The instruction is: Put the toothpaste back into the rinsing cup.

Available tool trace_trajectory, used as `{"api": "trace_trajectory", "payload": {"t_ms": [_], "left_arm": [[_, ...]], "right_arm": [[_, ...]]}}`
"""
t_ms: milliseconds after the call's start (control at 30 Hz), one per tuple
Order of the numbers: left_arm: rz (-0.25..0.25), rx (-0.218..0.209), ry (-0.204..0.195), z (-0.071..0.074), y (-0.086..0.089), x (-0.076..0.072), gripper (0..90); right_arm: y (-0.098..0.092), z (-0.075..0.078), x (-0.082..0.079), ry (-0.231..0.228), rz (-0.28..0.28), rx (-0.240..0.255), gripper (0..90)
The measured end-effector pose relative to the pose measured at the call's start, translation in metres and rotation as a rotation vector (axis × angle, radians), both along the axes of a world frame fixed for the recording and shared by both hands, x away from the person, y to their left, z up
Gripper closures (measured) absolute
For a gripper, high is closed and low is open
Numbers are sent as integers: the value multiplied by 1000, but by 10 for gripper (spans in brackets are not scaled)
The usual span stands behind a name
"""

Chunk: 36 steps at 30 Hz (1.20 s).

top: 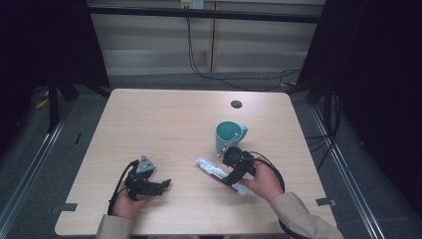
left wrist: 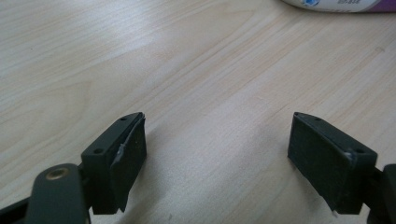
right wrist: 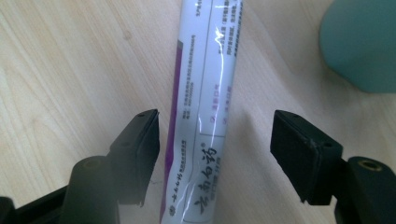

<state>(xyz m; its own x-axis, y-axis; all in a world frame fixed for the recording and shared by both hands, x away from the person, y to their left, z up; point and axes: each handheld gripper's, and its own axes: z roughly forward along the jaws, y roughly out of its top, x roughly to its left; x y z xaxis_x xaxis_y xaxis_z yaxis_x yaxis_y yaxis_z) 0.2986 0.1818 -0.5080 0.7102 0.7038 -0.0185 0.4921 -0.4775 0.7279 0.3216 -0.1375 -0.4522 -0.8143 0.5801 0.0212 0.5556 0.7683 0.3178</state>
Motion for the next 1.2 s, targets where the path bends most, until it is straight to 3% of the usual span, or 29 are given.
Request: {"api": "trace_trajectory", "payload": {"t_ms": [300,967,1200], "left_arm": [[-1,0,0,0,0,0,192],[-1,-1,0,0,0,0,192],[-1,-1,0,0,0,0,191]], "right_arm": [[10,-2,4,-5,22,-35,337],[26,-10,19,21,35,-53,384],[32,-14,20,32,62,-61,487]]}}
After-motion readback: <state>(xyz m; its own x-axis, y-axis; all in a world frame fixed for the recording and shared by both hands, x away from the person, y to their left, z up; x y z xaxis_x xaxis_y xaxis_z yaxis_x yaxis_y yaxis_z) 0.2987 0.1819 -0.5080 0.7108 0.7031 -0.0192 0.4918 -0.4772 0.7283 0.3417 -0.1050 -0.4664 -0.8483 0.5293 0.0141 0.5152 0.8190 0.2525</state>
